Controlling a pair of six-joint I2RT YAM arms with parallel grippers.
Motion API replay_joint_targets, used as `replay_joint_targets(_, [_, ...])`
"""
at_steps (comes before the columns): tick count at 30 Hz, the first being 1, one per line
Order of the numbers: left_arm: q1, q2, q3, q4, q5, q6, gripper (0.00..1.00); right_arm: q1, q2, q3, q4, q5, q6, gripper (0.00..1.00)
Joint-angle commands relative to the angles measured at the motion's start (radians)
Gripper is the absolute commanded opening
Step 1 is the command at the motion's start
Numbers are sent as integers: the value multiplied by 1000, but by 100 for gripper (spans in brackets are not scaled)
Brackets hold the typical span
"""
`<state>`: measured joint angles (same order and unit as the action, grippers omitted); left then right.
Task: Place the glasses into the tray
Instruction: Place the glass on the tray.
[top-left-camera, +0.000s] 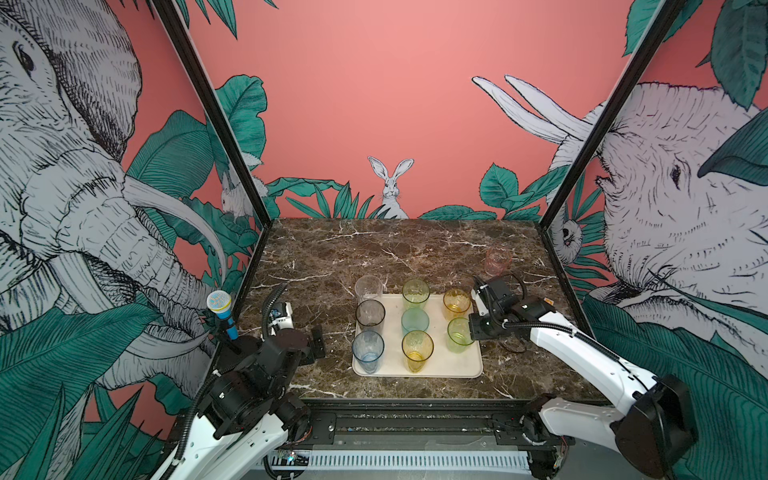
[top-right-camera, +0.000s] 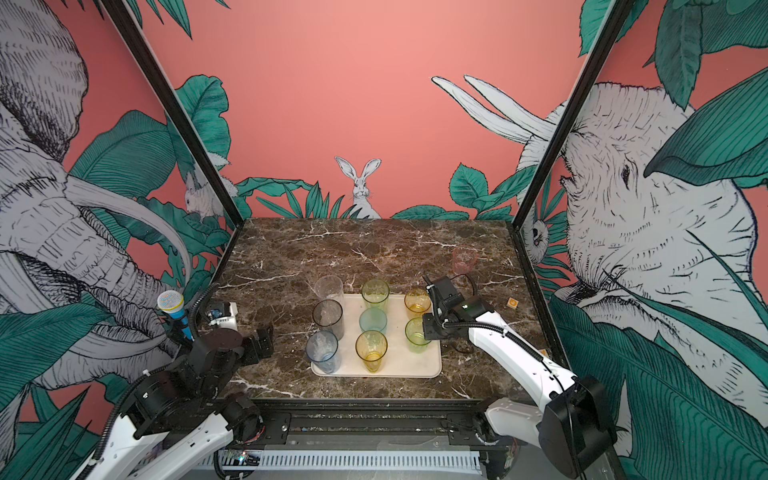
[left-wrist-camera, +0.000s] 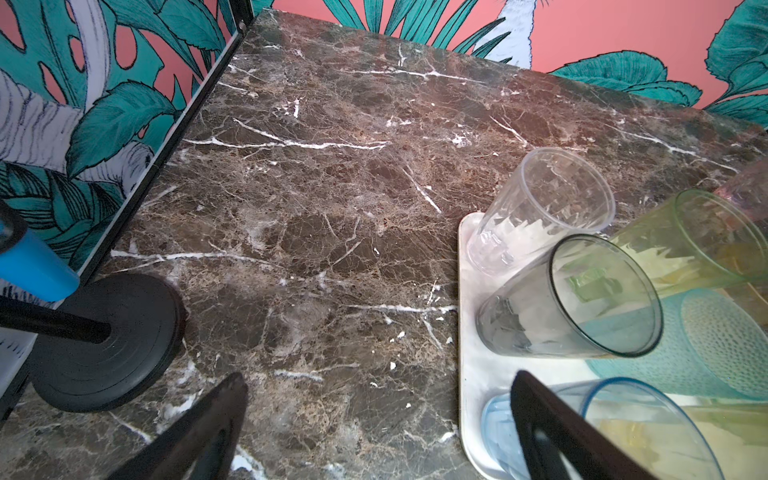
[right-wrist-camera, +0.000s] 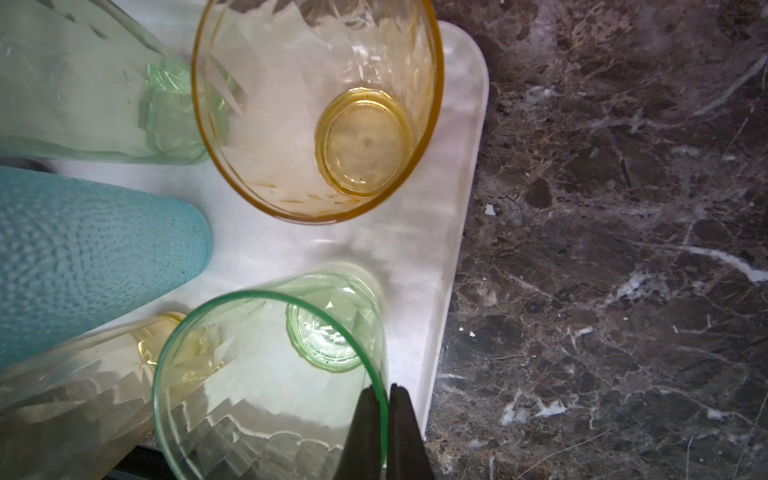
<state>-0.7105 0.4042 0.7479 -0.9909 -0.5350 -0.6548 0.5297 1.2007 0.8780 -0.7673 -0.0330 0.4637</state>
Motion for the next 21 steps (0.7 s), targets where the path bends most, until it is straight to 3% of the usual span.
replay_joint_targets(1, [3, -3, -15, 6, -5, -21, 99, 4, 7, -4, 29, 20, 1, 0])
replay_joint_targets(21, [3, -6, -17, 8, 0, -23, 99, 4, 46, 0, 59, 45, -5, 0])
